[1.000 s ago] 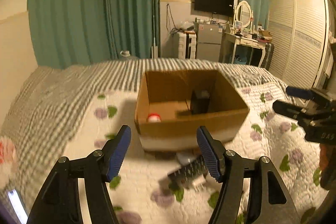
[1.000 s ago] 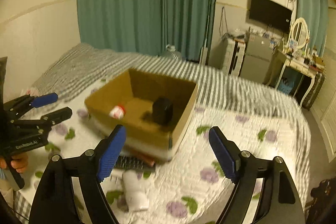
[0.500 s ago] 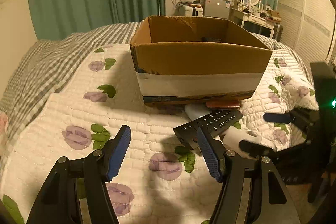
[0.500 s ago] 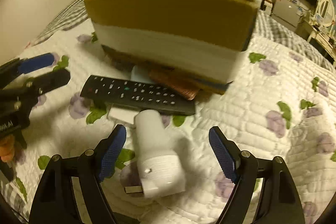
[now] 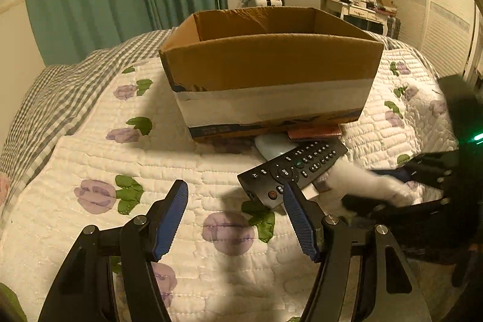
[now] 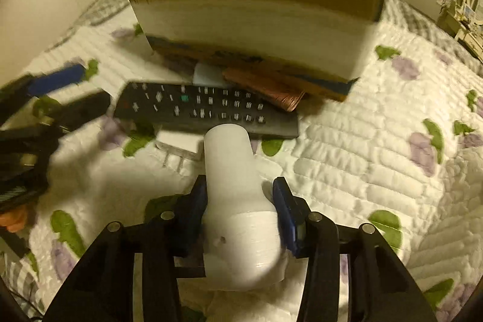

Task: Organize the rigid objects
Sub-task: 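Grasp the white hair-dryer-like cylinder with the right tool, then grasp the black TV remote with the left tool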

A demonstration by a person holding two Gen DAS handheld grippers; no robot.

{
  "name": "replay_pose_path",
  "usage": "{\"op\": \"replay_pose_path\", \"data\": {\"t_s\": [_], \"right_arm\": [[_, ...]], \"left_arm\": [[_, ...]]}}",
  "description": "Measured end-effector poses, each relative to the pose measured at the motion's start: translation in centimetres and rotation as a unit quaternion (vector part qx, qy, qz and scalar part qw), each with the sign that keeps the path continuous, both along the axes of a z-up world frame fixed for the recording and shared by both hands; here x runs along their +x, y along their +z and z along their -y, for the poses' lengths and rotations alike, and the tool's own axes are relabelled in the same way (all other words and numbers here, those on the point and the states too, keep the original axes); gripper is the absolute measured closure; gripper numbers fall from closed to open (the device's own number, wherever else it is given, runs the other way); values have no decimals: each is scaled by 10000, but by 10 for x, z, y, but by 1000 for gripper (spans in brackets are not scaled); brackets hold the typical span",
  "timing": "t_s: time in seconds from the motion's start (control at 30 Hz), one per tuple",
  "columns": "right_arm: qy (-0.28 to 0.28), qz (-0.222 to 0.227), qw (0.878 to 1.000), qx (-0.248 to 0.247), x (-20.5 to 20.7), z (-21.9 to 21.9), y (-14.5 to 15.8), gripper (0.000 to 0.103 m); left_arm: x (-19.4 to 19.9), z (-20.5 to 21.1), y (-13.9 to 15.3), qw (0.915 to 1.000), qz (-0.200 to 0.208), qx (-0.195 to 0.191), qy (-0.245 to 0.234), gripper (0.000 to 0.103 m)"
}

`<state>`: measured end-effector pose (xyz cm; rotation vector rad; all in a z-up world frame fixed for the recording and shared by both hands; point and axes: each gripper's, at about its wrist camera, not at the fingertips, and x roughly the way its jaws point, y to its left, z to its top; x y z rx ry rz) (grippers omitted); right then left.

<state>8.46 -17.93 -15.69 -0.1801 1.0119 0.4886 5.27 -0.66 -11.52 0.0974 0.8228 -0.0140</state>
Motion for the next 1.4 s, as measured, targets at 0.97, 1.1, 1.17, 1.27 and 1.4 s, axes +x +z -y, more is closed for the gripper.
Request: {"op": "replay_pose_path", "data": {"t_s": [0.97, 1.1, 1.17, 1.27, 1.4], "right_arm": [[-1014, -110, 9938, 452, 31, 59, 21, 59], [-1011, -95, 9941, 369, 29, 58, 20, 59], [-1028, -56, 9940, 357, 28, 59, 21, 59], [-1076, 31, 9937, 326, 23, 61, 25, 59], [-1069, 205, 9938, 231, 12, 58, 34, 59]], "left_arm": [[62, 91, -52, 9778, -851, 966, -1654, 35], [53, 101, -54, 9745, -796, 1100, -1789, 60], [45, 103, -52, 9741, -887, 874, -1886, 62], [30, 103, -48, 9751, -868, 875, -1844, 62], [13, 96, -26, 9817, -653, 672, -1655, 62]]}}
